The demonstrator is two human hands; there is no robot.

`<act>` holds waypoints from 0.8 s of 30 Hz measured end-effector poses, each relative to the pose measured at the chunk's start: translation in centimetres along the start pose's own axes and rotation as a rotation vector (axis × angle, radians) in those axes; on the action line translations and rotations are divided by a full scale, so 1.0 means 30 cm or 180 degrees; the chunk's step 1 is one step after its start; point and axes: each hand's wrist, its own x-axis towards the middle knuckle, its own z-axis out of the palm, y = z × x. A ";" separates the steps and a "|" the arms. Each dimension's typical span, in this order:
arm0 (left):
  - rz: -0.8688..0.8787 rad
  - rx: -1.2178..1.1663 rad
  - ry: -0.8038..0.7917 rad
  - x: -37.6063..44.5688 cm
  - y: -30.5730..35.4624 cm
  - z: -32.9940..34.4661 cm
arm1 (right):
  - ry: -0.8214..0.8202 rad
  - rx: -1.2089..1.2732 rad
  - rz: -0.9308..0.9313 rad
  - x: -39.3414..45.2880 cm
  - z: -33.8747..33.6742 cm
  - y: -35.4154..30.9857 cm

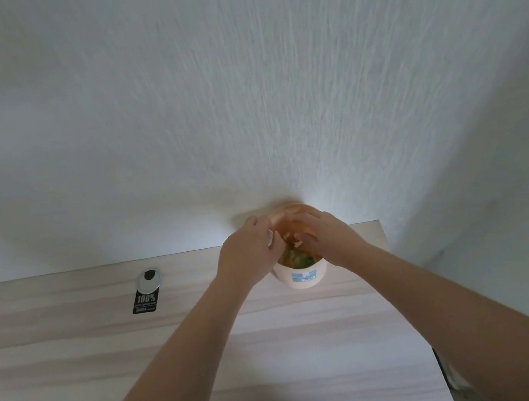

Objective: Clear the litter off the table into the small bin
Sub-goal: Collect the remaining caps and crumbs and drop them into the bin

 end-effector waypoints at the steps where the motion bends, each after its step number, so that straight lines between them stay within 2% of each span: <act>1: 0.0008 -0.0037 -0.0066 0.014 0.003 0.009 | 0.0057 -0.0023 -0.0021 -0.007 -0.003 0.008; 6: 0.0181 -0.0191 -0.0379 0.086 0.056 0.075 | 0.0474 -0.0038 -0.0172 -0.056 -0.039 0.024; 12: 0.0519 0.0112 -0.0626 0.133 0.110 0.148 | 0.0896 -0.0184 0.0222 -0.118 -0.078 0.059; 17: 0.0594 0.0307 -0.0951 0.138 0.122 0.149 | 0.0806 -0.0126 0.0248 -0.163 -0.098 0.085; 24: 0.0528 0.0113 -0.0753 0.081 0.108 0.078 | 0.1009 0.0175 0.0314 -0.253 -0.136 0.074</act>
